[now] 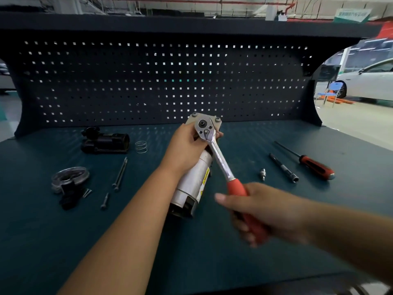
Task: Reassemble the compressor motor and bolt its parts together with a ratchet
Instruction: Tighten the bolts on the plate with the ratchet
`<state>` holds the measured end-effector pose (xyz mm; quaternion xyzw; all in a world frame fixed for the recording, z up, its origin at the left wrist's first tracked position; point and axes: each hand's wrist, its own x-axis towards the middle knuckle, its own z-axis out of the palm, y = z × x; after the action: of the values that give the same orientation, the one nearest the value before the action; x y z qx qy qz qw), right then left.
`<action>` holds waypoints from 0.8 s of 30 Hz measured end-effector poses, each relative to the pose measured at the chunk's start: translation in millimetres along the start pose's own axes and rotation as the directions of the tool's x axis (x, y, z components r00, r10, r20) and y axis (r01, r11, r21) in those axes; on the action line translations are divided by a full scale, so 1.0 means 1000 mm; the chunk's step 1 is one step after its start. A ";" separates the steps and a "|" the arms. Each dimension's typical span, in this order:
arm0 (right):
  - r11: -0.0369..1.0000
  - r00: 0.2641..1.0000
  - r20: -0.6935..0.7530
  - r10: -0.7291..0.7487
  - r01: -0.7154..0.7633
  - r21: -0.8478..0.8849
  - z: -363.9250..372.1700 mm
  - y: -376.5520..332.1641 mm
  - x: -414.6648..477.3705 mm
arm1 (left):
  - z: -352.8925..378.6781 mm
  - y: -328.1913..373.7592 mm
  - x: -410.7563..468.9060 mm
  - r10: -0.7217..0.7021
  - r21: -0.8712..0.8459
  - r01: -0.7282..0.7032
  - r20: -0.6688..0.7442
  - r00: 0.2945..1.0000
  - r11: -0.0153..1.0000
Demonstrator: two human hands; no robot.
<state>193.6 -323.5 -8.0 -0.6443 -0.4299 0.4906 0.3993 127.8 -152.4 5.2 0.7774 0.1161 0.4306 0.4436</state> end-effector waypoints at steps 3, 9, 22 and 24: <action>0.979 0.996 0.059 0.064 -0.051 -0.199 -0.044 -0.021 -0.011 | -0.002 -0.001 0.001 0.017 0.065 -0.016 -0.015 1.000 0.998; 0.563 0.981 -0.153 -0.115 -0.062 -0.824 -0.112 -0.093 -0.020 | 0.005 0.000 0.002 0.030 0.084 -0.028 -0.027 0.999 0.996; -0.252 0.876 -0.119 -0.467 -0.261 -0.932 -0.141 -0.147 0.012 | 0.012 0.003 -0.001 0.033 0.128 -0.036 0.024 0.999 0.991; -0.134 0.890 -0.147 -0.433 -0.224 -0.965 -0.138 -0.130 -0.002 | 0.008 0.003 -0.001 0.030 0.097 -0.030 0.006 1.000 0.995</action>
<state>307.1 -297.7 141.7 -0.7702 -0.6002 -0.1922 -0.0987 133.3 -159.7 5.6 0.8007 0.1242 0.4292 0.3989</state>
